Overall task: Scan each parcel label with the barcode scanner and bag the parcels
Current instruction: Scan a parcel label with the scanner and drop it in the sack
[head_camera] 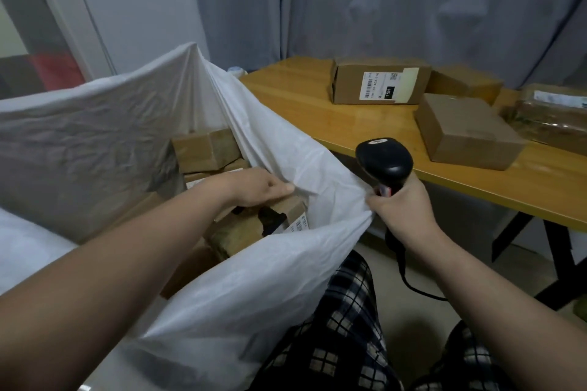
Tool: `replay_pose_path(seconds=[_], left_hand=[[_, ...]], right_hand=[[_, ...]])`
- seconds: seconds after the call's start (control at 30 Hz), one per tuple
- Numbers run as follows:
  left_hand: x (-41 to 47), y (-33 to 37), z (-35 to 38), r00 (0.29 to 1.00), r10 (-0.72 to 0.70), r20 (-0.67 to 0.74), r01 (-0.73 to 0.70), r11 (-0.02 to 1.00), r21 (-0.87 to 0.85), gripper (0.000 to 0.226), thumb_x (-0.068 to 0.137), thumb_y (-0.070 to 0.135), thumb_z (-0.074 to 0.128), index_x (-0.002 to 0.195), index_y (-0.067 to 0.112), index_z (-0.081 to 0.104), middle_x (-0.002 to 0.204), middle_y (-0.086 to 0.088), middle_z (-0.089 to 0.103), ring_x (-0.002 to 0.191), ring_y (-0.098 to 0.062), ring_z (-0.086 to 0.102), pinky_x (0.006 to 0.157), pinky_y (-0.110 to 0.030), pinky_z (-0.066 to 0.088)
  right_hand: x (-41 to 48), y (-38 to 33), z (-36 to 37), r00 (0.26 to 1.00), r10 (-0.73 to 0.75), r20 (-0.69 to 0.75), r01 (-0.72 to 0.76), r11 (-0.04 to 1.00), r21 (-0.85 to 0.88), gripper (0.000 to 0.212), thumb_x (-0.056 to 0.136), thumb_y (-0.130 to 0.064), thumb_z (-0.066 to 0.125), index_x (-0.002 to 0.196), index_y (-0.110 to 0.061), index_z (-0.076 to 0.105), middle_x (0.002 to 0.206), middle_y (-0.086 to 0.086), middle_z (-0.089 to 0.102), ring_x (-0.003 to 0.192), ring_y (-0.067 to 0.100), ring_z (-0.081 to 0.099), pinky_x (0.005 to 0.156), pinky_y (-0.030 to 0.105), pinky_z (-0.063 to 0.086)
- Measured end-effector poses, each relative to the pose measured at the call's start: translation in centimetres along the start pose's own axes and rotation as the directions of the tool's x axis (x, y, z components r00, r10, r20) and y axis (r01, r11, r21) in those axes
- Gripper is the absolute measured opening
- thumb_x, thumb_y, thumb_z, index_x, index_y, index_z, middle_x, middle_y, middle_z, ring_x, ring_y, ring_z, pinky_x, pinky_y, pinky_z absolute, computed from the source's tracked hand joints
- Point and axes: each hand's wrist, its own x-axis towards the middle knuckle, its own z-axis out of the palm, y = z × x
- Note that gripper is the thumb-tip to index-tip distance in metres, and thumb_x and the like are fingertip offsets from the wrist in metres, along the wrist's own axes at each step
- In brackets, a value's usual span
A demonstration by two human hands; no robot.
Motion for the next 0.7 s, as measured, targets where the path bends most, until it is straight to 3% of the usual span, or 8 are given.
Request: replay_pose_path(seconds=[0.07, 0.17, 0.23, 0.33, 0.47, 0.57, 0.7], left_hand=[[0.6, 1.3, -0.4, 0.989, 0.031, -0.145, -0.037, 0.998, -0.043, 0.058, 0.096, 0.056, 0.033, 0.111, 0.012, 0.067, 0.114, -0.008, 0.066, 0.101, -0.023, 0.06, 0.092, -0.035, 0.046], [2.0, 3.8, -1.5, 0.931, 0.081, -0.357, -0.131, 0.984, -0.118, 0.045, 0.098, 0.048, 0.044, 0.123, 0.016, 0.063, 0.124, -0.007, 0.062, 0.112, -0.022, 0.057, 0.089, -0.031, 0.043], [3.3, 6.0, -2.3, 0.901, 0.146, -0.409, -0.207, 0.972, -0.108, 0.043, 0.097, 0.048, 0.046, 0.125, 0.018, 0.062, 0.126, -0.007, 0.062, 0.113, -0.022, 0.057, 0.092, -0.034, 0.045], [5.6, 9.9, -2.7, 0.867, 0.256, -0.428, -0.313, 0.947, -0.068, 0.042, 0.096, 0.048, 0.048, 0.126, 0.022, 0.06, 0.127, -0.005, 0.06, 0.111, -0.02, 0.057, 0.095, -0.039, 0.047], [9.0, 16.1, -1.9, 0.839, 0.347, -0.419, -0.397, 0.917, -0.036, 0.043, 0.095, 0.045, 0.051, 0.131, 0.023, 0.055, 0.131, -0.007, 0.052, 0.118, -0.023, 0.052, 0.098, -0.035, 0.043], [11.5, 20.5, -0.5, 0.81, 0.439, -0.388, -0.455, 0.889, 0.057, 0.047, 0.095, 0.044, 0.054, 0.137, 0.026, 0.048, 0.138, -0.006, 0.042, 0.128, -0.023, 0.04, 0.105, -0.036, 0.036], [15.1, 24.6, 0.9, 0.745, 0.54, -0.392, -0.441, 0.839, 0.318, 0.067, 0.09, 0.051, 0.057, 0.147, 0.023, 0.032, 0.153, -0.008, 0.026, 0.141, -0.026, 0.024, 0.114, -0.04, 0.026]], right_hand=[[0.1, -0.1, -0.1, 0.999, -0.038, 0.022, 0.038, 0.999, -0.013, 0.032, 0.078, -0.001, 0.07, 0.102, -0.014, 0.055, 0.083, -0.003, 0.057, 0.075, 0.008, 0.055, 0.059, 0.021, 0.038], [1.1, -0.6, -1.4, 0.998, -0.066, -0.023, 0.066, 0.998, 0.002, 0.034, 0.082, -0.009, 0.072, 0.109, -0.018, 0.054, 0.09, 0.001, 0.063, 0.082, 0.014, 0.061, 0.068, 0.026, 0.047], [2.1, -0.8, -3.1, 0.995, -0.059, -0.078, 0.061, 0.998, 0.026, 0.038, 0.083, -0.01, 0.072, 0.115, -0.018, 0.052, 0.093, 0.0, 0.063, 0.084, 0.015, 0.064, 0.073, 0.031, 0.053], [3.5, -0.7, -6.5, 0.984, -0.056, -0.17, 0.062, 0.997, 0.034, 0.039, 0.085, -0.006, 0.07, 0.114, -0.02, 0.049, 0.092, -0.004, 0.061, 0.081, 0.008, 0.061, 0.069, 0.022, 0.048], [5.1, 0.6, -10.9, 0.954, -0.052, -0.296, 0.045, 0.998, -0.033, 0.036, 0.085, -0.005, 0.069, 0.113, -0.016, 0.05, 0.087, -0.008, 0.055, 0.075, 0.0, 0.054, 0.061, 0.012, 0.041], [6.4, 1.6, -13.2, 0.933, -0.026, -0.36, 0.008, 0.999, -0.05, 0.038, 0.084, -0.007, 0.07, 0.117, -0.015, 0.052, 0.087, -0.009, 0.056, 0.075, 0.002, 0.056, 0.073, 0.026, 0.052], [7.8, 2.9, -15.4, 0.907, 0.009, -0.421, -0.03, 0.999, -0.042, 0.034, 0.083, -0.007, 0.07, 0.106, -0.021, 0.049, 0.08, -0.01, 0.055, 0.08, 0.018, 0.06, 0.079, 0.038, 0.053]])
